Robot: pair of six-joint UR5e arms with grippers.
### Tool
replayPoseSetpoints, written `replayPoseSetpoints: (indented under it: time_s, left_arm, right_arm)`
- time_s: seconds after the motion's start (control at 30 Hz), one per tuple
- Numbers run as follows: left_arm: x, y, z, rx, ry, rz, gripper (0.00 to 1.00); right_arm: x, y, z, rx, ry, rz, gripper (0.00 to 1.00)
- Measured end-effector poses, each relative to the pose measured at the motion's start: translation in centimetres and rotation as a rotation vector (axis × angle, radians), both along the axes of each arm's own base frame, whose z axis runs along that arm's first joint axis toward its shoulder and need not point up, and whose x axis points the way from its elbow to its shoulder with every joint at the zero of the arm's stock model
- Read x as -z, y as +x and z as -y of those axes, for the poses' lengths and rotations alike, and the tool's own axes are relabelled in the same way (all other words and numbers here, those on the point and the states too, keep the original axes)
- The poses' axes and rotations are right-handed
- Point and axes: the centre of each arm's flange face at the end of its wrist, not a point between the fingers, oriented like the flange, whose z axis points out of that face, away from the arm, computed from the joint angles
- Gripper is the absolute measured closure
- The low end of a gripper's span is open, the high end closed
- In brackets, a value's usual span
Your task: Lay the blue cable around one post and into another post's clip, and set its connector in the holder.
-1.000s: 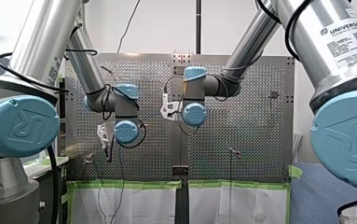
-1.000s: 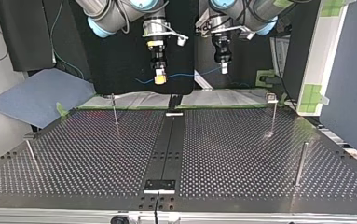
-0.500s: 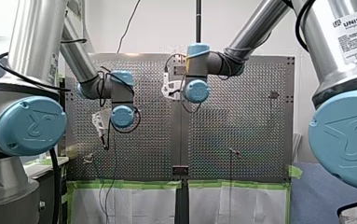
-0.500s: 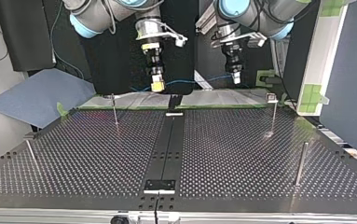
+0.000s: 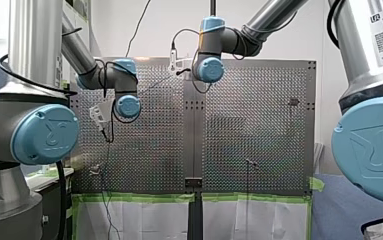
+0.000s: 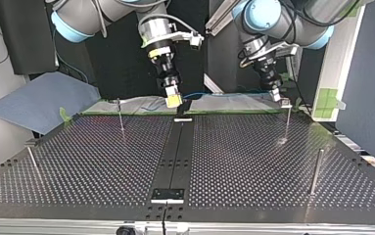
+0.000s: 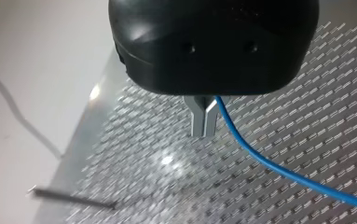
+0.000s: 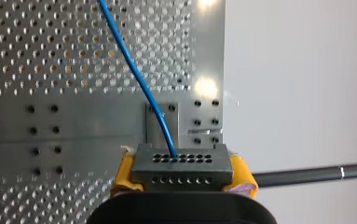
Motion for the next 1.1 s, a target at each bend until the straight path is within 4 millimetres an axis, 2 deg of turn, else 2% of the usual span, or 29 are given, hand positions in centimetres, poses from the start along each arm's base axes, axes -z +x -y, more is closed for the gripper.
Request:
replayPoseSetpoints:
  time_s: [0.2,0.53,0.93,1.1]
  left_arm:
    - [-3.1,0.6,-1.5,-0.061,-0.041,0.045,1.00]
    - [-9.4,2.0,-3.9,-0.099,-0.110,0.155,1.00]
    - [-17.9,2.7,-7.4,-0.091,-0.127,0.281,1.00]
    - [-20.6,2.8,-8.5,-0.091,-0.116,0.318,1.00]
  right_arm:
    - [0.0,1.3,0.4,-0.035,0.014,-0.027,1.00]
    - [0.3,3.3,1.1,-0.087,0.042,-0.073,1.00]
    - [-0.9,5.0,1.7,-0.123,0.067,-0.101,1.00]
    - [-1.9,5.7,2.1,-0.133,0.065,-0.098,1.00]
